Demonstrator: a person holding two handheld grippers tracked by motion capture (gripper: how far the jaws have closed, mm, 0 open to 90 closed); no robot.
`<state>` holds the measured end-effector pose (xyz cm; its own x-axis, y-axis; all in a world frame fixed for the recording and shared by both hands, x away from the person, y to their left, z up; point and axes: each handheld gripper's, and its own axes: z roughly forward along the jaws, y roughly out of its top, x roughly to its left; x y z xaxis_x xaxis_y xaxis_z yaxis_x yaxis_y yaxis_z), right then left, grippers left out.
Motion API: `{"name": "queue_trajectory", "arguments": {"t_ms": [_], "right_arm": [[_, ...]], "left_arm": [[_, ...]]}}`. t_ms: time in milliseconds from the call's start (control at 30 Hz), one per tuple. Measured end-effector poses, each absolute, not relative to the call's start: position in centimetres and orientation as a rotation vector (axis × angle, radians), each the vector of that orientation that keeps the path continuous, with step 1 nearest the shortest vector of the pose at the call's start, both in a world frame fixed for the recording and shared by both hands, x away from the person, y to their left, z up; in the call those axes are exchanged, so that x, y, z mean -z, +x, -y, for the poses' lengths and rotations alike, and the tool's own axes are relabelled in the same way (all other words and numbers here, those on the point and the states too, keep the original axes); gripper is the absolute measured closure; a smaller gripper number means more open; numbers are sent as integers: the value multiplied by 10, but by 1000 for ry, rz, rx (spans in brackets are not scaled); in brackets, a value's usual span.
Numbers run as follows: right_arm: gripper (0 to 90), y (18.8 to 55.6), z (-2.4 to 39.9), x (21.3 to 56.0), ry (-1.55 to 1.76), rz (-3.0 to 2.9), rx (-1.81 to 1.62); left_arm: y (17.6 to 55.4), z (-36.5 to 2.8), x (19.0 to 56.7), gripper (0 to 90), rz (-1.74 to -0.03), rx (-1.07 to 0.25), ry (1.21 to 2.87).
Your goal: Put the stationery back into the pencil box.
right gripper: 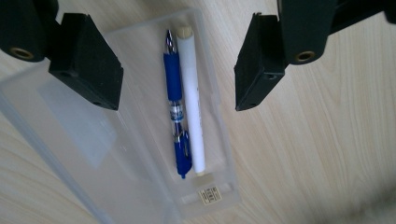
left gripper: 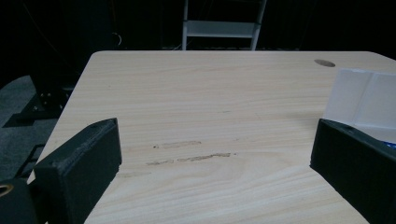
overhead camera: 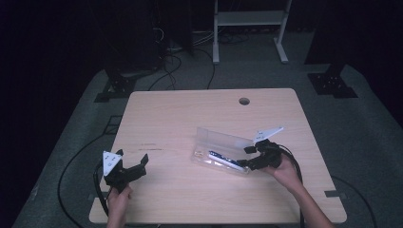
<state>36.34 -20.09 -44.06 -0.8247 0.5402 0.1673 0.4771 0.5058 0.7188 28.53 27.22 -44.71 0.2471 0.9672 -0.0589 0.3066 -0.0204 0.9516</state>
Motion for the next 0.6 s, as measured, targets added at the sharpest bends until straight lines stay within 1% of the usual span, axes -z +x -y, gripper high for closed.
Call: {"name": "queue_trajectory", "arguments": {"t_ms": [233, 600], "right_arm": [[319, 359, 215, 444, 921, -2649, -1224], [317, 350, 226, 446, 936, -2635, -1220]], "left_arm": [[285, -272, 447, 11, -1242, -841, 1527], [285, -272, 447, 11, -1245, -840, 1526]]}}
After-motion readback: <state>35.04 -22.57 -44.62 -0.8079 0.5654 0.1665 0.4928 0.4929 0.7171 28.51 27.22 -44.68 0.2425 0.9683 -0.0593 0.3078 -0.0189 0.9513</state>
